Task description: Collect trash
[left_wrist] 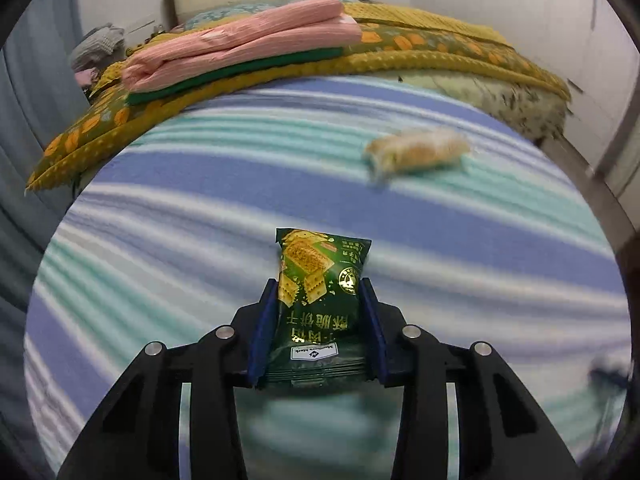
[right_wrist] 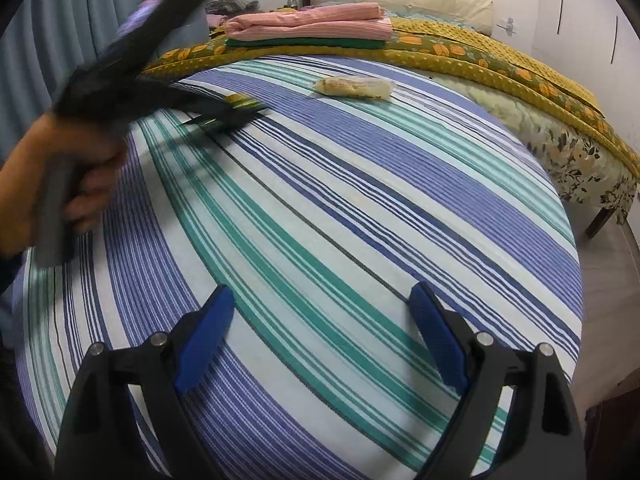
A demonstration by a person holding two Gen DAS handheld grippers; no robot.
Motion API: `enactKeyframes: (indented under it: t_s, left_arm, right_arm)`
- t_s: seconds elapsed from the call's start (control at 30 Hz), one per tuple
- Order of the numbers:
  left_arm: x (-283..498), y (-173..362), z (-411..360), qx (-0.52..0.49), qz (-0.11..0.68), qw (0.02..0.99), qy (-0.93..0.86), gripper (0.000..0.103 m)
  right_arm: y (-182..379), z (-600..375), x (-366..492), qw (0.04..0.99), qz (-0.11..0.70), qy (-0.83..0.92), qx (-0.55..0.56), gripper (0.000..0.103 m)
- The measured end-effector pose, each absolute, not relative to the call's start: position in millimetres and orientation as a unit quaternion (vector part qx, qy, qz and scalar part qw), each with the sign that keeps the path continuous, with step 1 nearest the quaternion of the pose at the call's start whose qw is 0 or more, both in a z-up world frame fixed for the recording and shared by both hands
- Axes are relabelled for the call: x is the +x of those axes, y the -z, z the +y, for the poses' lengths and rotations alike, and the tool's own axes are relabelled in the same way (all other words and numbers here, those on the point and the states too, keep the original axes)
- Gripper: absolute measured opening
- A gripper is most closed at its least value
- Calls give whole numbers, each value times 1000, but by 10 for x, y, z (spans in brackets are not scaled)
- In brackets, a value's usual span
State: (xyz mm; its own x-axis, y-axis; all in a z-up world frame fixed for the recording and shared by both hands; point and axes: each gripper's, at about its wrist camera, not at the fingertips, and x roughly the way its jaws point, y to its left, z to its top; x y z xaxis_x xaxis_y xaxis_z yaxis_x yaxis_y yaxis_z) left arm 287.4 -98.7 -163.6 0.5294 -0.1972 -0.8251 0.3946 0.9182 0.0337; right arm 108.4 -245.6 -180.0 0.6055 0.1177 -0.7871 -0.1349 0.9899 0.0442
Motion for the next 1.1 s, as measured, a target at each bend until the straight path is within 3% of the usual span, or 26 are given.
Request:
enactKeyframes:
  t_s: [0.17,0.33,0.63,0.93,1.1]
  left_arm:
    - [2553,1646,-527,102,456,866,180,45]
    - [2523,1699,-438,105,441,875,167,78]
    - [2619,1750,-383,88,455,871,162,97]
    - [2628,1759,-381,87,456,871,162,98]
    - [2631,1762,-381,86,456,871,162,98]
  right_arm:
    - [1803,-2452,1083,896,440,-64,-11,88]
    - [1809,-2471,1093,894,444,-59,-5,91]
    - [1768,-2653,1382,885,458,-75,31,92]
    - [1720,-2746,2474,871,464,-71,145,91]
    - [1732,-2583,3144,879,451,-42,151,85]
